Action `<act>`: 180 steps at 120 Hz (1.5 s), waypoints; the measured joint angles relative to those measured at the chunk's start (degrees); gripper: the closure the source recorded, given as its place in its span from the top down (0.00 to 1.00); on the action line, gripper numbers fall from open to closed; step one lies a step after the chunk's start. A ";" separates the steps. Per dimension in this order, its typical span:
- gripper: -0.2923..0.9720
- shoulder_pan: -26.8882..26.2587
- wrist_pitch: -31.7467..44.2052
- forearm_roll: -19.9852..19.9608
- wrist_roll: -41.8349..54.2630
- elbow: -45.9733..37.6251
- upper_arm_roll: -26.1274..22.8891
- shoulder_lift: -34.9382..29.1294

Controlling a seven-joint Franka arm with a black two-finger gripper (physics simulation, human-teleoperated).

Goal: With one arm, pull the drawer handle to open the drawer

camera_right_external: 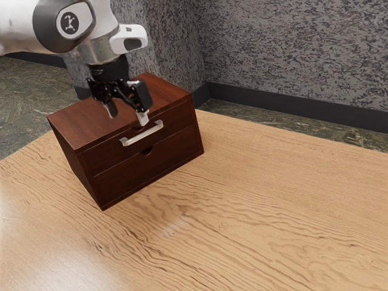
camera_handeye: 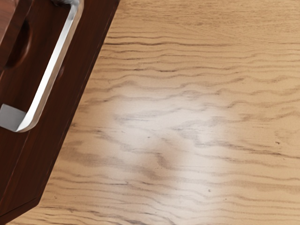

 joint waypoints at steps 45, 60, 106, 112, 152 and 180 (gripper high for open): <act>0.76 -2.81 7.01 10.28 2.43 2.89 0.00 6.07; 0.61 -2.83 7.75 11.87 2.77 4.14 0.95 8.50; 0.39 -2.86 8.70 15.25 3.51 4.39 2.84 12.34; 0.38 -3.17 8.79 15.31 3.58 3.08 3.34 11.84; 0.36 -5.07 10.06 15.43 3.87 1.76 5.14 11.44; 0.36 -5.06 11.27 15.42 3.99 1.76 5.99 11.68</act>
